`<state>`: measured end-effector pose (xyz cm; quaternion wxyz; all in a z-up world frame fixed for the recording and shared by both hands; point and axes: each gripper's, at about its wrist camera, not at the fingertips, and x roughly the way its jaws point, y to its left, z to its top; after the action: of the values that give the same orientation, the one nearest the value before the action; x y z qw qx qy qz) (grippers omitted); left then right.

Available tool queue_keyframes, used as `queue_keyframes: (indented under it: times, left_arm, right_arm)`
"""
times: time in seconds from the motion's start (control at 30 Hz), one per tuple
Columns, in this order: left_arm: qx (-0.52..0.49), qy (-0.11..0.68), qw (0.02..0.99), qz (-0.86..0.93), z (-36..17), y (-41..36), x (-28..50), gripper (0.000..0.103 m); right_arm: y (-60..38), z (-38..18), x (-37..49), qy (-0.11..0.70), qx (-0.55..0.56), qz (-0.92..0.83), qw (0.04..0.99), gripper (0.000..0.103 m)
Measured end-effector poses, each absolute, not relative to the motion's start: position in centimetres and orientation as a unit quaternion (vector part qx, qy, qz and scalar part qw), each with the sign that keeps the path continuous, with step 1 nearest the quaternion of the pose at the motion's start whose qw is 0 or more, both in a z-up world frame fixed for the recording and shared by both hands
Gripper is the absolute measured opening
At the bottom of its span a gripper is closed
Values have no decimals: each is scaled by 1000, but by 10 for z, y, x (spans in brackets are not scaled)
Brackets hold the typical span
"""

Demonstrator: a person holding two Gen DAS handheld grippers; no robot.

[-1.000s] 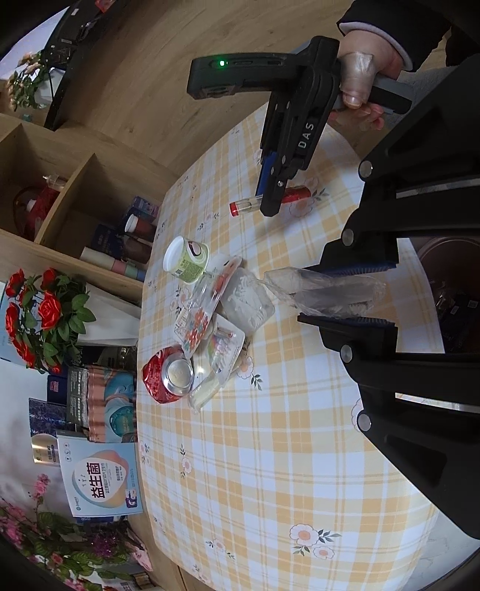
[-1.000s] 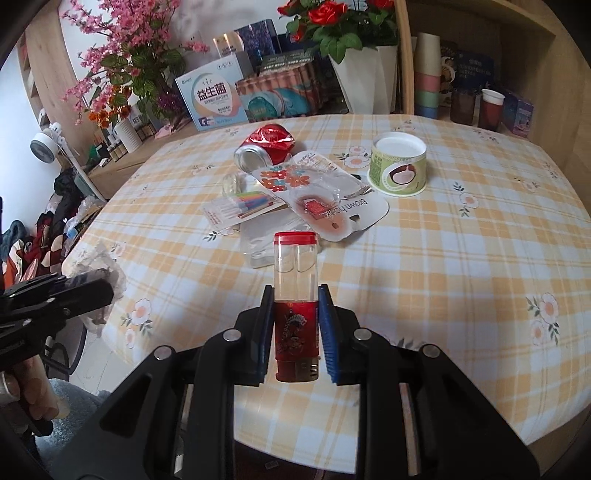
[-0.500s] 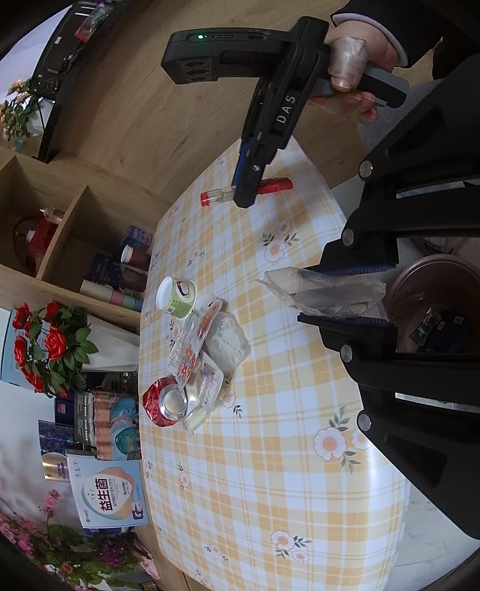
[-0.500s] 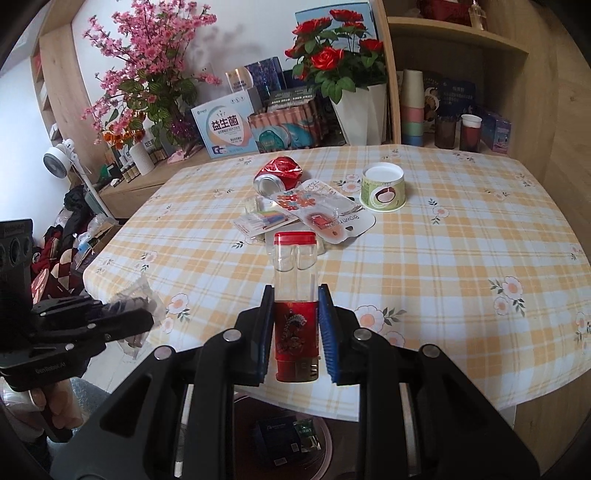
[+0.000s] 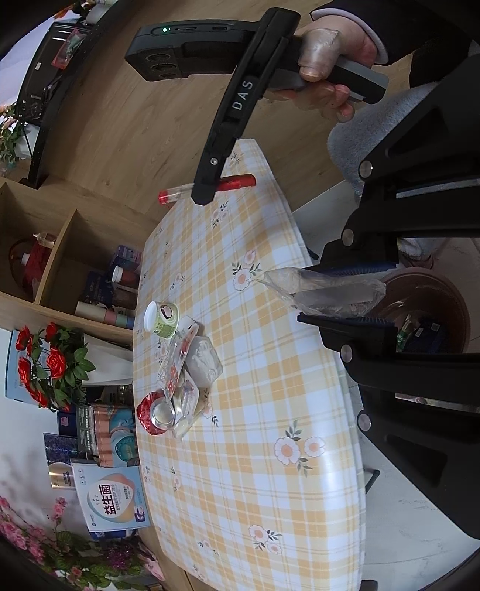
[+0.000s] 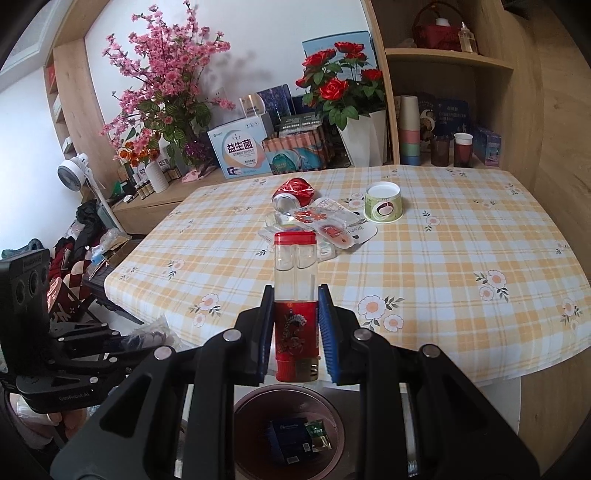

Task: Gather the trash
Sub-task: 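Carry the clear bag with the left gripper while right carries the bottle toward the bin, then open the left gripper to drop the bag while right drops the bottle into the bin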

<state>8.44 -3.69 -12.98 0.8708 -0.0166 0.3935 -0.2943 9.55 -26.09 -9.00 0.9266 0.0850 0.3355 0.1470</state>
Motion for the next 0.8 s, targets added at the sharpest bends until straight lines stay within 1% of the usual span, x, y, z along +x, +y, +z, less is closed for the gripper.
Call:
queue_keyframes:
  times: [0.27, 0.5, 0.53, 0.6, 0.63, 0.67, 0.7, 0.77, 0.8]
  left_arm:
    - [-8, 407, 861, -304, -135, -41, 70, 18]
    - [-5, 418, 850, -321, -147, -52, 69, 20]
    - [-2, 419, 849, -323, -149, -54, 69, 22]
    - [5, 421, 848, -322, -152, -56, 68, 30]
    - [6, 421, 849, -319, -153, -57, 69, 43]
    - [6, 418, 852, -316, -153, -56, 69, 52]
    - [4, 415, 854, -315, -152, -55, 69, 54]
    - [1, 413, 857, -306, -151, -51, 71, 64]
    - [-1, 410, 862, -299, -149, -49, 72, 68]
  right_arm:
    - [-268, -82, 77, 323, 94, 146, 930, 26]
    - [-271, -95, 80, 336, 103, 147, 925, 26]
    - [-271, -98, 81, 340, 105, 148, 923, 26]
    - [-271, -102, 82, 344, 106, 147, 921, 26]
    - [-271, -104, 82, 346, 106, 146, 921, 26]
    - [-270, -104, 82, 347, 106, 146, 920, 26]
    - [-270, -105, 82, 347, 106, 145, 920, 26]
    - [-270, -105, 82, 348, 106, 145, 920, 26]
    - [-271, -105, 83, 348, 106, 146, 920, 26]
